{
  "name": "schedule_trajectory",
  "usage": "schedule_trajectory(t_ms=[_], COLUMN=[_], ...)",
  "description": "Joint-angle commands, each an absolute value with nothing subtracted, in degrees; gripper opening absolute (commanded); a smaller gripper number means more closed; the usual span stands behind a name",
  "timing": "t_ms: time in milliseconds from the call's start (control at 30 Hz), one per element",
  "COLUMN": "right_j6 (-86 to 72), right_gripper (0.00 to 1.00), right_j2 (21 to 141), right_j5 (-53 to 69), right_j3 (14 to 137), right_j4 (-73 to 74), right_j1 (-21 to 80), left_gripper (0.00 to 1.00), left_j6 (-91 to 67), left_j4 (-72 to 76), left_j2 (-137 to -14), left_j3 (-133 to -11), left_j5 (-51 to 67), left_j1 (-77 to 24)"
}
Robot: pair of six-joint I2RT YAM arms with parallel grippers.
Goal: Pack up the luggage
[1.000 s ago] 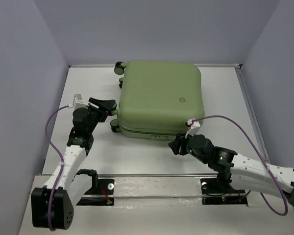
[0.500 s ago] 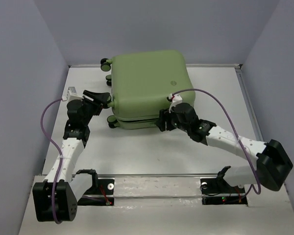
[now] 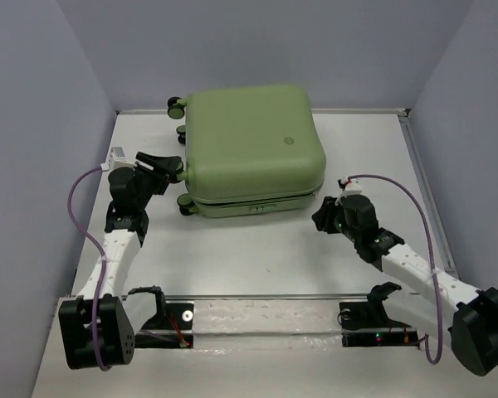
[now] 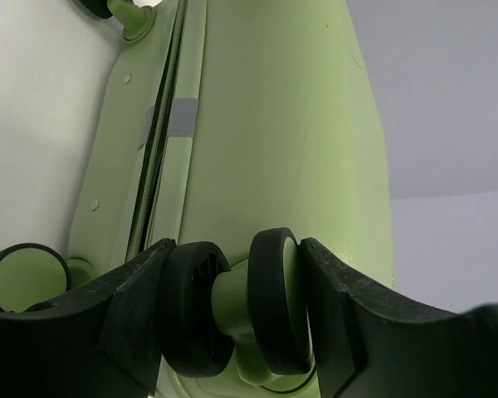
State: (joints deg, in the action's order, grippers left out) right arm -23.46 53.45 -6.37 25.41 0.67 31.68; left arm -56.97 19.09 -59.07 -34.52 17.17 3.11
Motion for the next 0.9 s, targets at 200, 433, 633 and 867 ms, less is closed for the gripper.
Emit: schedule_trajectory(t_ms=[200, 433, 633, 867], right_j6=[-11.0, -8.4, -8.2, -10.8], right_gripper=[0.57, 0.56, 0.52, 0.56], right_j2=[61.6, 67.1, 71.4, 70.2], right_j5=[11.3, 22.2, 21.6, 14.4], right_j3=[30.0, 31.9, 32.2, 30.4], right_j4=[-15.3, -21.3, -25.0, -25.1], right_j1=[18.9, 18.4, 17.8, 17.8], left_gripper=[0.06, 0.06, 0.06, 0.06], left_j6=[-48.1, -47.9, -48.4, -48.3], left_j4=[23.6, 24.2, 24.4, 21.6], left_j2=[-57.4, -57.5, -57.0, -56.3], left_j3=[-31.6, -29.4, -29.3, -34.2], left_j5=[21.0, 21.5, 22.3, 23.0], left_j1=[3.3, 3.2, 3.2, 3.3])
